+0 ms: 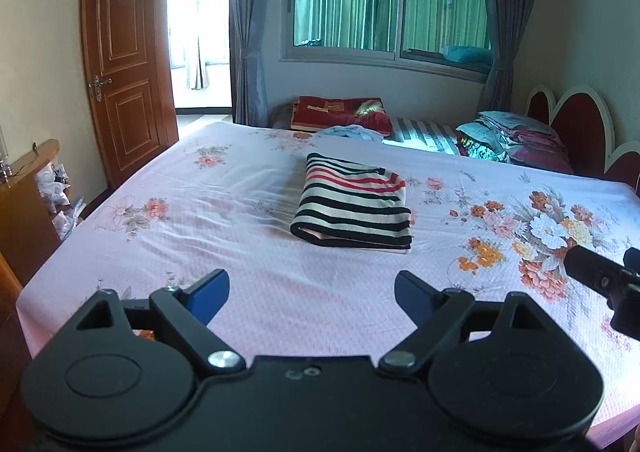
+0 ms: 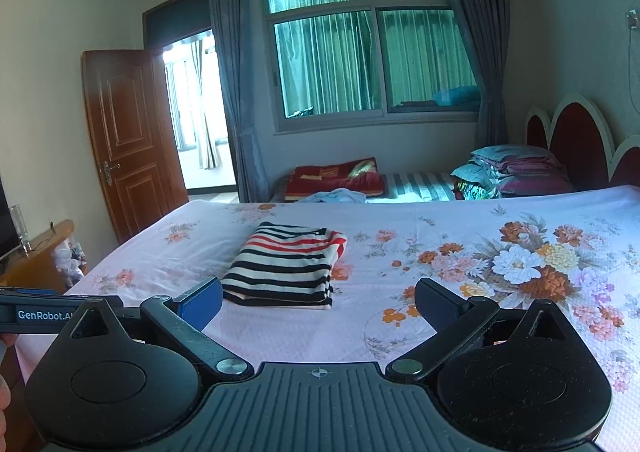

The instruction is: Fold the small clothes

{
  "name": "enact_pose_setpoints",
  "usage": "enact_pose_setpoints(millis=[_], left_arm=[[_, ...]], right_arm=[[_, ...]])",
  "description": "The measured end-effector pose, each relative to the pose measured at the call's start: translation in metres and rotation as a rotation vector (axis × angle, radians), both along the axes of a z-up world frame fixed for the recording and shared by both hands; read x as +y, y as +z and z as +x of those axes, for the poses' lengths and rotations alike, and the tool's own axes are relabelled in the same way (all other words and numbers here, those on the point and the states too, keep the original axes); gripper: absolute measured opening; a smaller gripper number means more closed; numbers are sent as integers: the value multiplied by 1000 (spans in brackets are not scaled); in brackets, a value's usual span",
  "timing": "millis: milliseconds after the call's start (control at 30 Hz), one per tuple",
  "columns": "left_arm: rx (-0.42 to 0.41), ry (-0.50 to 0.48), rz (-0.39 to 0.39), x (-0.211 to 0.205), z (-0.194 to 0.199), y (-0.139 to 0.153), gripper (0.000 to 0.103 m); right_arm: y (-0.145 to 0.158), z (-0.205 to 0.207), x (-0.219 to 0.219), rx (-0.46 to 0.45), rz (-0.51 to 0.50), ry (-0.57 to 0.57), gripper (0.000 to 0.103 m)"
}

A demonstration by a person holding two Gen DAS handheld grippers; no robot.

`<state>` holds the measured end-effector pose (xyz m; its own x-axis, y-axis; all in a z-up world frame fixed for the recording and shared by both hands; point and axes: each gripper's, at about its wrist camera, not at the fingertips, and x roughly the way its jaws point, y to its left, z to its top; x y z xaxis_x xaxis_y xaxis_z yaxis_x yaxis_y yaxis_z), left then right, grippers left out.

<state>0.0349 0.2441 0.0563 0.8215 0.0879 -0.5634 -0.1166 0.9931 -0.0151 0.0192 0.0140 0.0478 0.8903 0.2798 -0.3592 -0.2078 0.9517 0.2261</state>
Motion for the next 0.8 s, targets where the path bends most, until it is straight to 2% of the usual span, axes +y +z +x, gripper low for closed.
enact_pose_setpoints(millis=[800], left_arm=[[-17, 3, -1, 0, -10, 6, 89]], right_arm=[[1, -5, -3, -2, 21, 13, 101]])
